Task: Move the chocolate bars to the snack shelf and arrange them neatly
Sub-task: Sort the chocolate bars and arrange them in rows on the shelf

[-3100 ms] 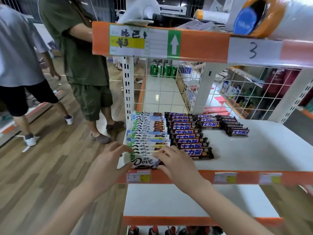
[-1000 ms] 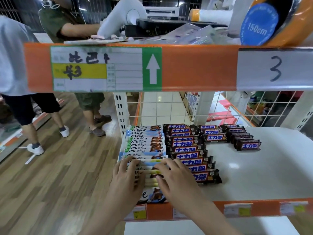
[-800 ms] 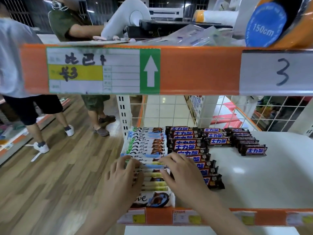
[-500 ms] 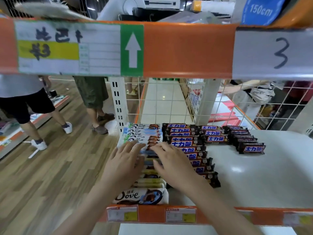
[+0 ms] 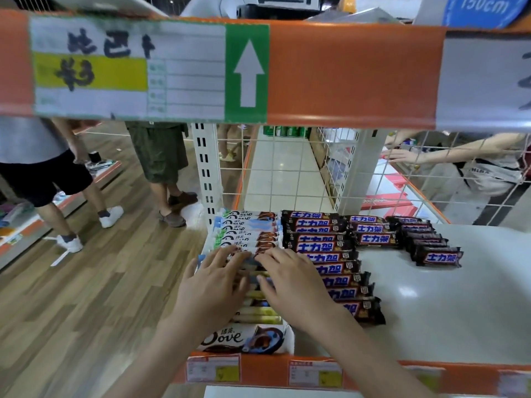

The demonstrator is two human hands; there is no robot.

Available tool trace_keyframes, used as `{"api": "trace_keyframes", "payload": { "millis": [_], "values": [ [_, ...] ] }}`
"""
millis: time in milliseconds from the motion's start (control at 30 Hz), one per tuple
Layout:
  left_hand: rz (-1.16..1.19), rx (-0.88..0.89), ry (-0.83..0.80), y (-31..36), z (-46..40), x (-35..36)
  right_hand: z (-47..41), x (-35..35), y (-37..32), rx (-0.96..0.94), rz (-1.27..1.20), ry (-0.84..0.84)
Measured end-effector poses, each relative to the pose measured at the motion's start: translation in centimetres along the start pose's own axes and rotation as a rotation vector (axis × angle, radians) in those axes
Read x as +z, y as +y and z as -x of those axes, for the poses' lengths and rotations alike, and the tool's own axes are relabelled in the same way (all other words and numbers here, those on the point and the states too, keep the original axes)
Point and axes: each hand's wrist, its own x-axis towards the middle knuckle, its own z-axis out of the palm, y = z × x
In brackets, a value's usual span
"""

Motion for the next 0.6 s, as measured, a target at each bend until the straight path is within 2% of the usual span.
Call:
{"api": "trace_keyframes", "payload": {
  "millis": [200, 400, 600],
  "values": [
    [0.007, 0.014, 0.018, 0.3, -2.1, -0.5, -1.7, -1.1, 1.0, 0.043, -0.012, 0.031],
    [0.026, -0.015, 0.018, 1.0, -4.0, 0.5, -3.7, -0.6, 1.0, 0.118, 0.036, -0.036],
    [0.033, -0.032, 0.076, 0.8, -3.7, 1.2, -3.2, 0.7, 1.5, 0.128, -0.096, 0.087]
  ]
}}
